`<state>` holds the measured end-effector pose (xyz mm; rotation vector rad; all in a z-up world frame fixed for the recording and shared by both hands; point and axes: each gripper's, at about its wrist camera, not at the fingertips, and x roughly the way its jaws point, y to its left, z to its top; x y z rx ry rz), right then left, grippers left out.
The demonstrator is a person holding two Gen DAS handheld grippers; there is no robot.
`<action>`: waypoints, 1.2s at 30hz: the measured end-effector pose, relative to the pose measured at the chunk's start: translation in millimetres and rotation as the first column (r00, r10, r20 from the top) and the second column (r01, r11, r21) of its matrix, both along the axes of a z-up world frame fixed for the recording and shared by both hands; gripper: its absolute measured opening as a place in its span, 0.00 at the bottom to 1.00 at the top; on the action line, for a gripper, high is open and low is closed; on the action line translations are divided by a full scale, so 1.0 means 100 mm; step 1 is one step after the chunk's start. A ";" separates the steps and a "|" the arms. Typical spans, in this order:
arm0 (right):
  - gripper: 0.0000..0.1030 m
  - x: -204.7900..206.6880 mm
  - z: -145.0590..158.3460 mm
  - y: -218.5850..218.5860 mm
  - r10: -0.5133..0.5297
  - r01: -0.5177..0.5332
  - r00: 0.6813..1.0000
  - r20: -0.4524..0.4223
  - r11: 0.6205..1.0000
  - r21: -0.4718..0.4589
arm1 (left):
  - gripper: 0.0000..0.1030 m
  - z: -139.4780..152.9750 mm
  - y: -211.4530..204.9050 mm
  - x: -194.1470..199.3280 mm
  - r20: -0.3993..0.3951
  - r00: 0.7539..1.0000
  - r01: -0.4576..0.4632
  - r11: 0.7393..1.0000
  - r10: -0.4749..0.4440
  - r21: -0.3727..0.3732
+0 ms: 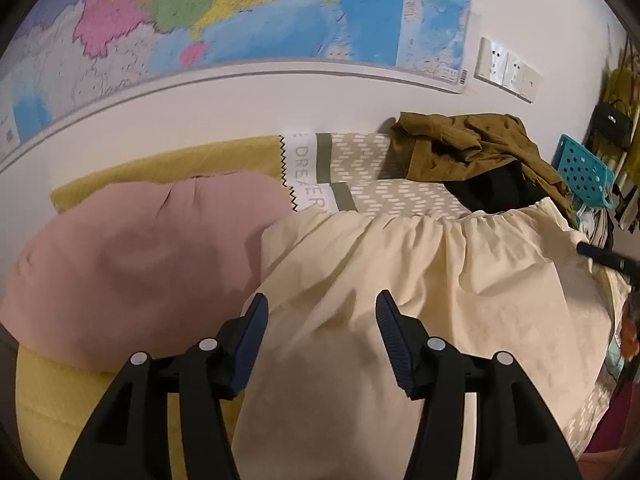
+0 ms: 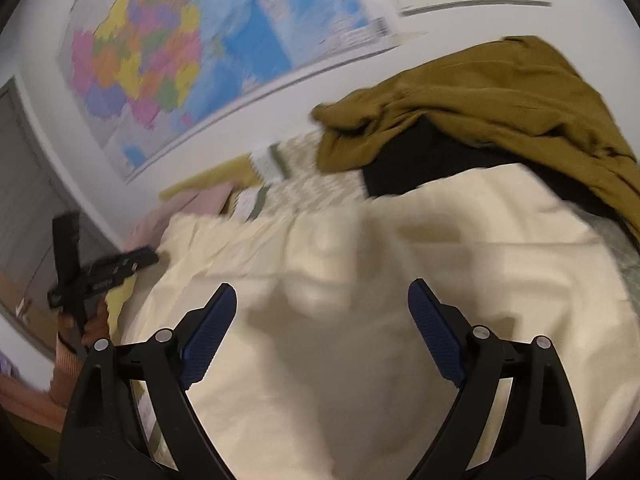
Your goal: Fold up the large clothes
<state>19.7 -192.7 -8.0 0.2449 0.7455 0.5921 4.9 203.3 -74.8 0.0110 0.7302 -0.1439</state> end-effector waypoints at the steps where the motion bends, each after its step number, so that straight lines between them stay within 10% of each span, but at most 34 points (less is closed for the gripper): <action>1: 0.84 0.03 0.00 -0.06 -0.016 0.016 1.000 -0.005 1.000 0.006 | 0.52 0.00 -0.01 0.01 -0.001 1.000 0.000 1.000 0.000 0.004; 11: 0.81 0.40 -0.37 -0.47 -0.143 0.147 0.982 -0.123 0.989 0.029 | 0.52 -0.16 -0.05 0.12 -0.044 0.999 0.002 1.000 -0.001 0.021; 36: 0.80 0.02 -0.29 -0.92 -0.240 0.248 0.965 -0.107 0.967 0.065 | 0.67 -0.24 0.11 -0.15 -0.057 0.997 -0.048 0.998 0.046 -0.036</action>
